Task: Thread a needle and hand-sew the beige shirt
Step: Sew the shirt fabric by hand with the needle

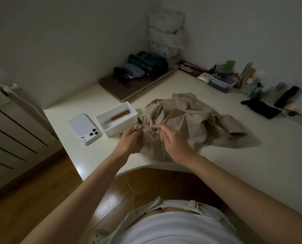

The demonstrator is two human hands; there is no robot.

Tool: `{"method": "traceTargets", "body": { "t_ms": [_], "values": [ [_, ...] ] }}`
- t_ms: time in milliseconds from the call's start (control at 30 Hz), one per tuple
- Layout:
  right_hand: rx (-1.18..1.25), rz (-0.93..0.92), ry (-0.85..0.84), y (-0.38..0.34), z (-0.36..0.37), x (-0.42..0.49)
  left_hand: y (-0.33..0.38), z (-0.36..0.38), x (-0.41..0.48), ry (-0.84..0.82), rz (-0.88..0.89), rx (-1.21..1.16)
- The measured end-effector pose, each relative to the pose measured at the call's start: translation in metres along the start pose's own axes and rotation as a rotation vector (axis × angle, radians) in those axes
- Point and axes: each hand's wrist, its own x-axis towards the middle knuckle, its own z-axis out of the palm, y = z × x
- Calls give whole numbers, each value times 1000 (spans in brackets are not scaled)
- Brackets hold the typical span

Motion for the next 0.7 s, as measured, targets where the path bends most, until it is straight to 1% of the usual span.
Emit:
{"method": "traceTargets", "body": {
  "t_ms": [233, 433, 533, 600, 700],
  "values": [
    [-26, 72, -99, -1, 5, -2, -1, -3, 7, 1, 1, 20],
    [-83, 87, -137, -2, 6, 3, 1, -4, 11, 0, 16, 34],
    [-116, 83, -128, -4, 5, 5, 4, -4, 12, -1, 43, 57],
    [-126, 83, -117, -6, 4, 8, 5, -5, 13, 0, 90, 99],
    [-140, 87, -97, -9, 3, 11, 3, -5, 16, 19, 245, 206]
  ]
}}
